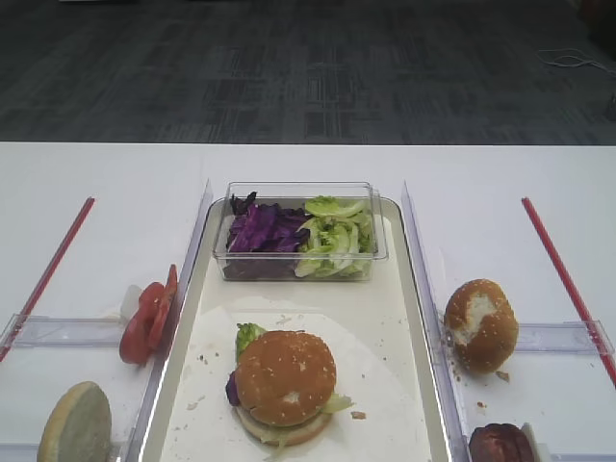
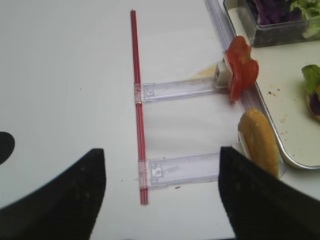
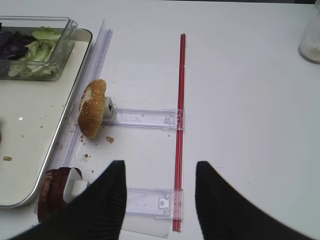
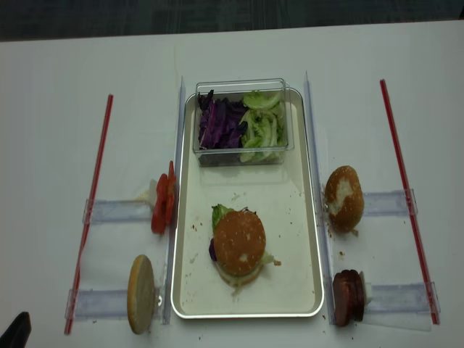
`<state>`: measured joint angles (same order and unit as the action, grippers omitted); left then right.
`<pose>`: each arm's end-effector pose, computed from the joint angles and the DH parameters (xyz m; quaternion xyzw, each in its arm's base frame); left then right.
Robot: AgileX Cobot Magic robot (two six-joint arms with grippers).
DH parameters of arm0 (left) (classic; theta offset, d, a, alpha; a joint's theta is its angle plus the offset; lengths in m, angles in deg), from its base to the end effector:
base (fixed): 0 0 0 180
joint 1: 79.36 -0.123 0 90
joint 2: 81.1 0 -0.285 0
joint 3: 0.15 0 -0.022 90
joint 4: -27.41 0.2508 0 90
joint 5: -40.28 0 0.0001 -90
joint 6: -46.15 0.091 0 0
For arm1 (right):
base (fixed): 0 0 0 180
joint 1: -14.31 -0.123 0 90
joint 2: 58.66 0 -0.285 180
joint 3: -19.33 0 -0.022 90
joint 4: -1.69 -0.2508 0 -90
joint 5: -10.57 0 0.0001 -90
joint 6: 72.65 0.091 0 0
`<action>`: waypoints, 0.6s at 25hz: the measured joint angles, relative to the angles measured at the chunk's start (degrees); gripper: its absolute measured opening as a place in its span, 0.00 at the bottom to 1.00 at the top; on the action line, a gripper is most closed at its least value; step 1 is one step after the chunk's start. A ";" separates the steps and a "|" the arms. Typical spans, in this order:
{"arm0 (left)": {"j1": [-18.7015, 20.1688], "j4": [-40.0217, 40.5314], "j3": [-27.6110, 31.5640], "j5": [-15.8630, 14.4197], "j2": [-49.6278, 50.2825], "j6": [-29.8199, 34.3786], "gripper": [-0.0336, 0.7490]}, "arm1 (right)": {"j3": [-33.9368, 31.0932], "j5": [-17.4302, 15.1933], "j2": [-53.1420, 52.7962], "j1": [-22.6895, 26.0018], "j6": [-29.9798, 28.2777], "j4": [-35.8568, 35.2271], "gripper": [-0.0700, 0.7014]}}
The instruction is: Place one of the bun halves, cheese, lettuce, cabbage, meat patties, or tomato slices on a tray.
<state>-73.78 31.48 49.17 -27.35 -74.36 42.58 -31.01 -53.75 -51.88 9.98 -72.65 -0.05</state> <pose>-0.0111 0.0071 0.2643 0.0119 0.8810 -0.0024 0.4729 -0.0069 0.0020 0.2638 -0.0339 0.8715 0.0336 0.4881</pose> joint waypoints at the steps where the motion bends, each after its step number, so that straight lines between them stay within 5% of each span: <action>1: 0.00 0.00 0.00 0.00 0.00 0.00 0.66 | 0.00 0.00 0.00 0.00 0.00 0.00 0.53; 15: 0.00 0.00 0.00 0.00 0.00 0.00 0.66 | 0.00 0.00 0.00 0.00 0.00 0.22 0.53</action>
<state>-73.78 31.48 49.17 -27.35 -74.36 42.58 -31.01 -53.75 -51.88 9.98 -72.65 0.17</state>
